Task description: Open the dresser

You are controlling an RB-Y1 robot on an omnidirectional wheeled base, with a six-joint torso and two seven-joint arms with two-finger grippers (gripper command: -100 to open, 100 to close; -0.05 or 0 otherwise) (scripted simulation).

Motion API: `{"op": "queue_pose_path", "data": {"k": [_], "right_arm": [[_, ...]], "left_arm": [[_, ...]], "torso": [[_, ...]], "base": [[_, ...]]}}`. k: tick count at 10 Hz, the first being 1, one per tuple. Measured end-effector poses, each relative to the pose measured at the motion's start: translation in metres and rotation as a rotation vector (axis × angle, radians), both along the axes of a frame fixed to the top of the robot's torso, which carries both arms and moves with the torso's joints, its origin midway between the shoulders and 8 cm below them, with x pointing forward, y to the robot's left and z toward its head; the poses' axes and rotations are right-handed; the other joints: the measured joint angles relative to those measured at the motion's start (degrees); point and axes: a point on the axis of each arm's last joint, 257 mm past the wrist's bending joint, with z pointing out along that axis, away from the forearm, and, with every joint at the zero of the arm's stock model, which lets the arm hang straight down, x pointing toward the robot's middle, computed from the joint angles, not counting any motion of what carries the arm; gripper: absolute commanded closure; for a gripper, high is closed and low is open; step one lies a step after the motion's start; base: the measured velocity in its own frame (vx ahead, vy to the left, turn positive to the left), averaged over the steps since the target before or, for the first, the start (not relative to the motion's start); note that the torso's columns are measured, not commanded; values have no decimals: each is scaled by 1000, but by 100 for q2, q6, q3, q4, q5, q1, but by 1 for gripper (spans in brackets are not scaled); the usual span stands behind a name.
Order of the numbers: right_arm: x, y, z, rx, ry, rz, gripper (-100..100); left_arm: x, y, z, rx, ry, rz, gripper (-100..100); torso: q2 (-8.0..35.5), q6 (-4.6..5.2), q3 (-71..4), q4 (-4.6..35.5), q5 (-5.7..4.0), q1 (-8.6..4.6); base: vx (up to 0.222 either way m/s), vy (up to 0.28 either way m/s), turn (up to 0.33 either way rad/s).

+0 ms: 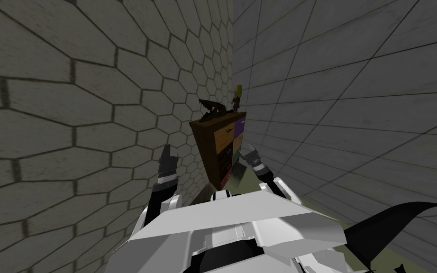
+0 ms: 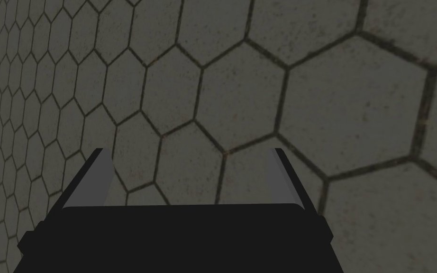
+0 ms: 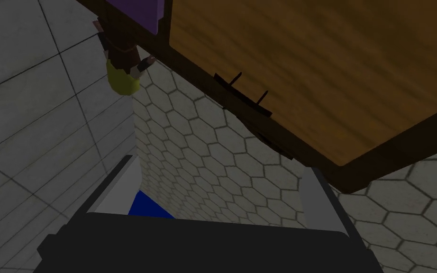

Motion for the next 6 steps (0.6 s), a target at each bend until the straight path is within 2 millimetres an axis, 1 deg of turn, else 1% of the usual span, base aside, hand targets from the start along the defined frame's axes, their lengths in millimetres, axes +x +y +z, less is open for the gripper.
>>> {"op": "queue_pose_path", "data": {"k": [1, 2, 4, 6], "right_arm": [[0, 0, -1, -21, -6, -9, -100], [1, 0, -7, -61, -5, -21, -100], [1, 2, -12, -117, -15, -42, -100], [1, 4, -23, -191, -20, -63, -100]], "left_arm": [[0, 0, 0, 0, 0, 0, 0], [0, 0, 0, 0, 0, 0, 0], [0, 0, 0, 0, 0, 0, 0], [0, 0, 0, 0, 0, 0, 0]], "torso": [[4, 0, 3, 1, 0, 2], [2, -2, 2, 1, 0, 1], [4, -1, 2, 1, 1, 3], [0, 0, 0, 0, 0, 1]], "base": [[19, -11, 58], [21, -13, 38], [17, -9, 27], [18, -8, 15]]}}
